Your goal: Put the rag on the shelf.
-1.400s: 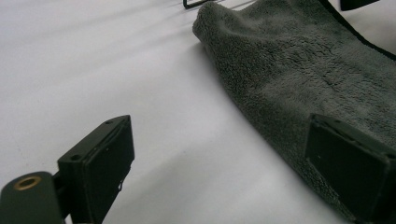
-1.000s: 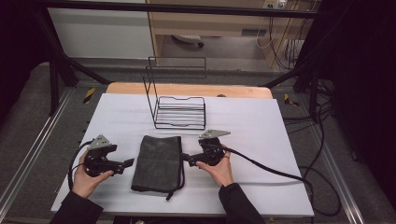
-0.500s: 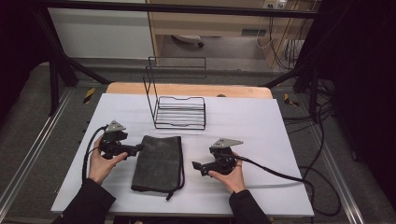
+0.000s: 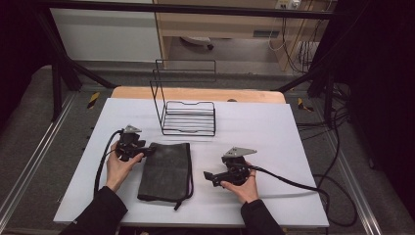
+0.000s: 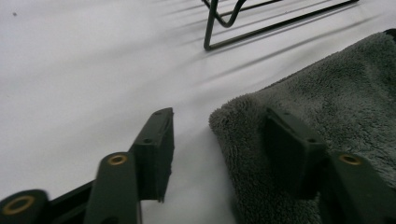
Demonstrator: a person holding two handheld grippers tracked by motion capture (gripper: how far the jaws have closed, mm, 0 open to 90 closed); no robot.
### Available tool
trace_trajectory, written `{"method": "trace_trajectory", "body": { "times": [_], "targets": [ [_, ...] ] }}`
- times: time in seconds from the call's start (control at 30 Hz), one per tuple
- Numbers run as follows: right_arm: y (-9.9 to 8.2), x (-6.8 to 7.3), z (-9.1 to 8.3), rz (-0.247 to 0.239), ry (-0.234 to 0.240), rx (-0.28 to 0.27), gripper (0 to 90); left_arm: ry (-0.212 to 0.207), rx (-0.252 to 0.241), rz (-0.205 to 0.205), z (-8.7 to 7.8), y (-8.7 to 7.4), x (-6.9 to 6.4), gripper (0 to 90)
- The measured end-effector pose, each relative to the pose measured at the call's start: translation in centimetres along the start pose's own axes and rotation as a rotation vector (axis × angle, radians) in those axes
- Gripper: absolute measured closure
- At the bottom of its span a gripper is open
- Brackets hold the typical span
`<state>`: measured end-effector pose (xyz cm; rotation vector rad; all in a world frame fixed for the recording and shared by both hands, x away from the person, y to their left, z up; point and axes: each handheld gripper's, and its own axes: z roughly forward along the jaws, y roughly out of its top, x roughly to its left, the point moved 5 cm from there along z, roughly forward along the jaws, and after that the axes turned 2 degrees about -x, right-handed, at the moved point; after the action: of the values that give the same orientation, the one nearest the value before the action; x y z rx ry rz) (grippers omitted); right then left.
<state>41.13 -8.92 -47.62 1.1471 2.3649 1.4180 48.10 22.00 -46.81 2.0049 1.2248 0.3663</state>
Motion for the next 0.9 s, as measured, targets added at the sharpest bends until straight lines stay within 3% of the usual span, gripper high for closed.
{"method": "trace_trajectory", "body": {
  "times": [0.2,0.33,0.5,0.67,0.8,0.9],
  "targets": [
    [-0.2,0.0,0.3,0.007,0.002,0.010,3.6,-0.014,0.037,-0.006,0.7,-0.4,-0.4,59.1],
    [-0.2,0.0,0.3,0.005,0.002,0.003,3.5,-0.026,0.036,-0.024,0.8,-0.6,-0.5,65.8],
    [-0.1,0.0,0.3,0.011,0.002,-0.002,2.8,-0.055,0.033,-0.049,0.9,-0.9,-0.4,70.3],
    [0.2,-0.1,0.4,0.019,0.004,-0.013,2.4,-0.048,0.033,-0.039,0.9,-0.9,-0.6,74.2],
    [0.9,-0.1,0.5,0.008,-0.006,-0.015,1.3,-0.057,0.033,-0.048,1.0,-0.9,-0.6,75.1],
    [2.4,0.4,1.3,0.009,-0.007,-0.030,1.4,-0.055,0.033,-0.041,1.0,-0.9,-0.6,75.3]
  ]
}}
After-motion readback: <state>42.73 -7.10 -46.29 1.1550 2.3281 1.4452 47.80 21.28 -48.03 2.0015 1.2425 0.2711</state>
